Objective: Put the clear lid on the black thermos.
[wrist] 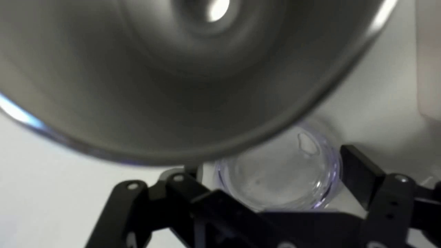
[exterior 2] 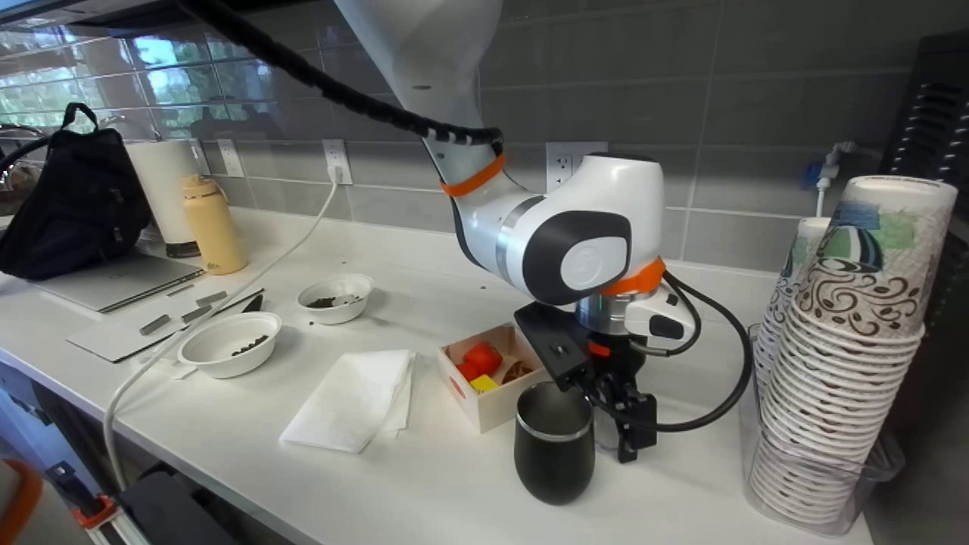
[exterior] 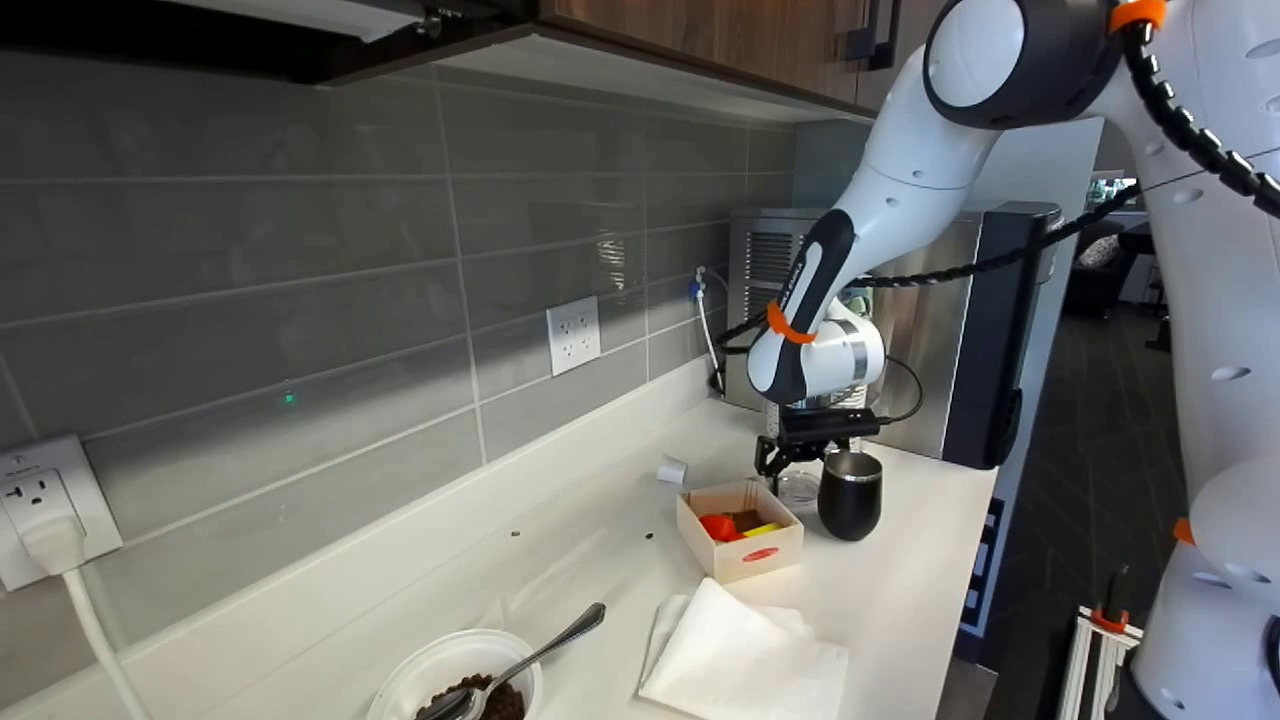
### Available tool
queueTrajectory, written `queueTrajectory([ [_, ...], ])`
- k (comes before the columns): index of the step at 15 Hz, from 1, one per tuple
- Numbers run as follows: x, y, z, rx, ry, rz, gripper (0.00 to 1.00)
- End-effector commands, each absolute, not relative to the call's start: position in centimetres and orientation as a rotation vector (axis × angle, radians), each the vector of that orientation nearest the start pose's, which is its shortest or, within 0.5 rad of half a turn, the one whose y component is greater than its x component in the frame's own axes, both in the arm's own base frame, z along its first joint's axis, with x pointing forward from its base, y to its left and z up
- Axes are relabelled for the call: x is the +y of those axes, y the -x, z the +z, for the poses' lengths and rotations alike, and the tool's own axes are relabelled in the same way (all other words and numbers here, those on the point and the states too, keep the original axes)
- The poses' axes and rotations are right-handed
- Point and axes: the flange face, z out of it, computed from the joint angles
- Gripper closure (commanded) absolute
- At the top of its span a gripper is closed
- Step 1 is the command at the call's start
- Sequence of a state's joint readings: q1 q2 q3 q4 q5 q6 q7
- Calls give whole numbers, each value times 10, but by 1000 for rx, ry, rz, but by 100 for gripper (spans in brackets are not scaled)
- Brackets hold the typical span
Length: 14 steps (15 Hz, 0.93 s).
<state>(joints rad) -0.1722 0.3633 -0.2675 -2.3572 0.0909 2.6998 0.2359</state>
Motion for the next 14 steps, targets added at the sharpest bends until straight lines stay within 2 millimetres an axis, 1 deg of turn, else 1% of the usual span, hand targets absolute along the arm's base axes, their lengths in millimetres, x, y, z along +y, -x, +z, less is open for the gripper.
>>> queueTrajectory([
  [1, -223, -452, 174, 1166, 2991, 10, 0],
  [8, -230, -453, 175, 1176, 2991, -26, 0],
  [13, -226, -455, 172, 1146, 2998, -80, 0],
  [14, -225, -457, 172, 1136, 2997, -93, 25],
])
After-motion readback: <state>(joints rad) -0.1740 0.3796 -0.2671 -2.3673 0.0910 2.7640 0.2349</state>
